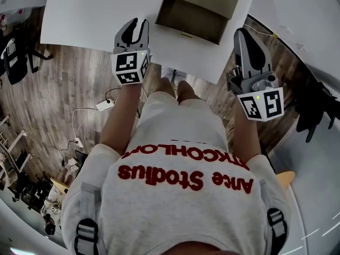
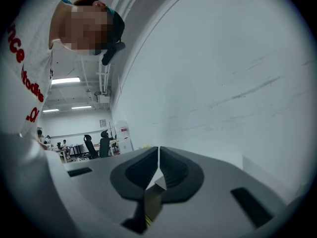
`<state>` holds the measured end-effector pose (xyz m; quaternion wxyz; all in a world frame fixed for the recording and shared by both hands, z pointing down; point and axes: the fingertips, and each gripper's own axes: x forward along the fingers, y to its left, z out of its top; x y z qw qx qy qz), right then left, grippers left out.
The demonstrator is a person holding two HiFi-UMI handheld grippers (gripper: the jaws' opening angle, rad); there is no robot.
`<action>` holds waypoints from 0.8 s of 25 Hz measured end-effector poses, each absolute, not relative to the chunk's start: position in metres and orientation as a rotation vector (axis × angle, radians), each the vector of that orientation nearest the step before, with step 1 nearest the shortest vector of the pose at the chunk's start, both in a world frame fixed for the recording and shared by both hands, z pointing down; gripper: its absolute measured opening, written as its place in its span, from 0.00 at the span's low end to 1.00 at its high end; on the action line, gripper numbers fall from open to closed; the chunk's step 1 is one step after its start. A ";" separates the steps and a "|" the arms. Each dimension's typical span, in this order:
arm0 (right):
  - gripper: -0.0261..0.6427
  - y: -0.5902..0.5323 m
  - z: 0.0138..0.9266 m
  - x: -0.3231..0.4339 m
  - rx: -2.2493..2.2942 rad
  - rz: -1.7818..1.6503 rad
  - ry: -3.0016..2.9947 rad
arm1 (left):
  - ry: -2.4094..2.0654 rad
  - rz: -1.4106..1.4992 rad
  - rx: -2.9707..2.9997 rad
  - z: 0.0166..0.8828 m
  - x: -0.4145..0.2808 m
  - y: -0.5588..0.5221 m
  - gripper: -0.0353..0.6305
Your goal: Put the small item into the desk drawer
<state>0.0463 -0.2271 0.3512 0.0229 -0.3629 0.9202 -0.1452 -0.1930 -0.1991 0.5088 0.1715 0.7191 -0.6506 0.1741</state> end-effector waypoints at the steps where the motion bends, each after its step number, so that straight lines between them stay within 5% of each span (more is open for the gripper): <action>1: 0.05 -0.227 0.353 0.046 -1.124 -0.458 2.851 | -1.841 0.510 2.021 0.517 -0.194 -0.199 0.20; 20: 0.05 -0.220 0.368 0.061 -1.087 -0.545 2.846 | -1.819 0.708 1.798 0.577 -0.203 -0.196 0.27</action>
